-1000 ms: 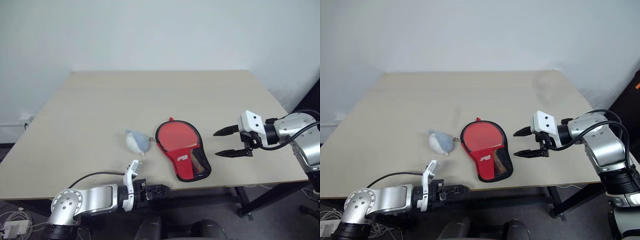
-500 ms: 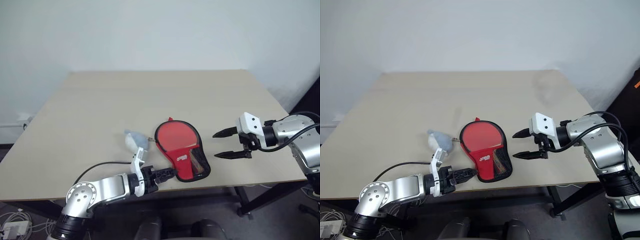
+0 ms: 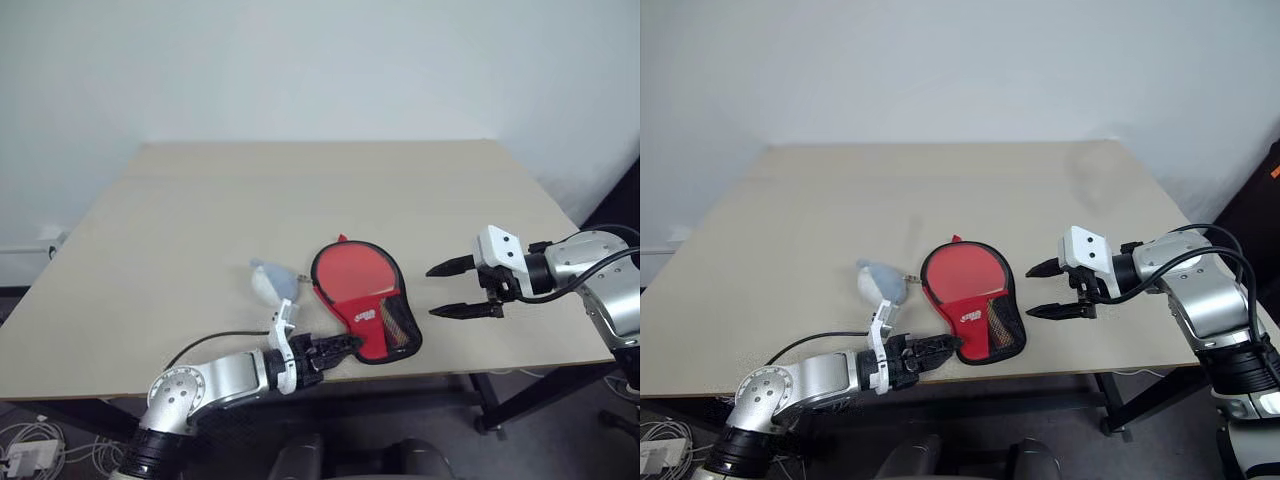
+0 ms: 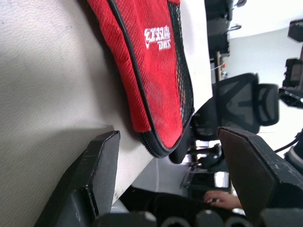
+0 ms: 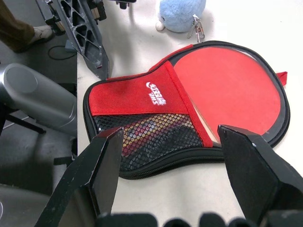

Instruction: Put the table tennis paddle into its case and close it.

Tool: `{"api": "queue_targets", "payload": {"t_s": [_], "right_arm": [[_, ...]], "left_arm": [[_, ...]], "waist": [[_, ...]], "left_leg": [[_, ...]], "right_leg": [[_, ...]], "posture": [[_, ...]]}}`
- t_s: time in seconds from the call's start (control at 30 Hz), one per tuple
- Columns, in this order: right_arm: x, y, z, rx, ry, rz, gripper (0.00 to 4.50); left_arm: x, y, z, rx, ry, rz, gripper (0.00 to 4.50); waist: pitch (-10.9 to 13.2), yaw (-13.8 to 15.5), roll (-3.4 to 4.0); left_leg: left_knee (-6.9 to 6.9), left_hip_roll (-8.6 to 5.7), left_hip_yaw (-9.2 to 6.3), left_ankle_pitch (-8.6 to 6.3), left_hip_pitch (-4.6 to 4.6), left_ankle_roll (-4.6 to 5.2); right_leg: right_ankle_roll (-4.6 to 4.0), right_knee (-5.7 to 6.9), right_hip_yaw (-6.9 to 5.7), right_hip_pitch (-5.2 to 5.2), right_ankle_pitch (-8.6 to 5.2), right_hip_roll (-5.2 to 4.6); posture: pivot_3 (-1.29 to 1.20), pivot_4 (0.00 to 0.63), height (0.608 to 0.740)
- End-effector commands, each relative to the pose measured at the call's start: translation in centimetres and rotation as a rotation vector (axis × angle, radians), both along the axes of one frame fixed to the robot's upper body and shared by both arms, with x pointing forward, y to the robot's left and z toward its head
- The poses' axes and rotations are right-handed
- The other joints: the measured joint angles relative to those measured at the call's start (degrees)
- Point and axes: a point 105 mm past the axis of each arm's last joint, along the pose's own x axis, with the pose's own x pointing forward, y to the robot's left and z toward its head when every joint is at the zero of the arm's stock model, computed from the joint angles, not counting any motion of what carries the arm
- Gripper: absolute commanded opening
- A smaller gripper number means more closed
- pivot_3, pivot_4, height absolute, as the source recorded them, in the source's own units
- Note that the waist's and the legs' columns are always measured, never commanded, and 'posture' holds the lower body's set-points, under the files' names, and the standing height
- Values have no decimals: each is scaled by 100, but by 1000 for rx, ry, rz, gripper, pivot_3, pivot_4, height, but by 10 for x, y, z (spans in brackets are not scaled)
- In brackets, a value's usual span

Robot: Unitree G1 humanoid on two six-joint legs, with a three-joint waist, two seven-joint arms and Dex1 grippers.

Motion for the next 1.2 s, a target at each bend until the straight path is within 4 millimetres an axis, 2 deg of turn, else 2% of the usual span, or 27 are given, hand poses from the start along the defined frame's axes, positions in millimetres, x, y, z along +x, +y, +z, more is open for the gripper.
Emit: {"api": "queue_targets", "payload": {"t_s": [0.03,0.27,0.5,0.7,1.03,1.07,1.2], "right_arm": [[-1,1,12,11,-44,3,3450],[-4,3,11,18,-36,1,3450],[-5,5,10,25,-29,-1,3450],[-5,5,10,27,-29,-6,3450],[-2,7,10,33,-34,-6,3450],[-2,7,10,33,-35,-6,3450],[-2,8,11,35,-37,-4,3450]], "left_arm": [[7,-3,0,-31,-4,18,3513],[19,-15,-8,-45,10,38,3513],[29,-34,-3,-72,-2,42,3513],[28,-30,-11,-34,13,59,3513],[25,-27,-11,-21,6,48,148],[24,-26,-12,-19,8,49,31],[23,-24,-15,-6,18,47,31]], "waist": [[0,19,0],[0,123,0],[1,149,-1],[1,143,-2],[2,124,-4],[2,123,-4],[2,120,-4]], "left_leg": [[0,0,0,0,0,0],[5,-4,2,-12,0,22],[7,-8,-1,-17,0,30],[7,-8,-4,-17,0,31],[4,-5,-6,-19,0,34],[4,-5,-7,-19,1,35],[3,-5,-8,-21,1,36]], "right_leg": [[0,0,0,1,0,0],[1,0,-3,3,1,-3],[2,-1,-3,7,2,-12],[2,-1,-6,5,2,-9],[3,-1,-7,3,1,-6],[3,-1,-6,4,1,-6],[3,-1,-6,3,1,-6]], "posture": [[0,0,706],[0,0,706],[0,0,706],[0,0,706],[0,0,706],[0,0,706],[0,0,706]]}}
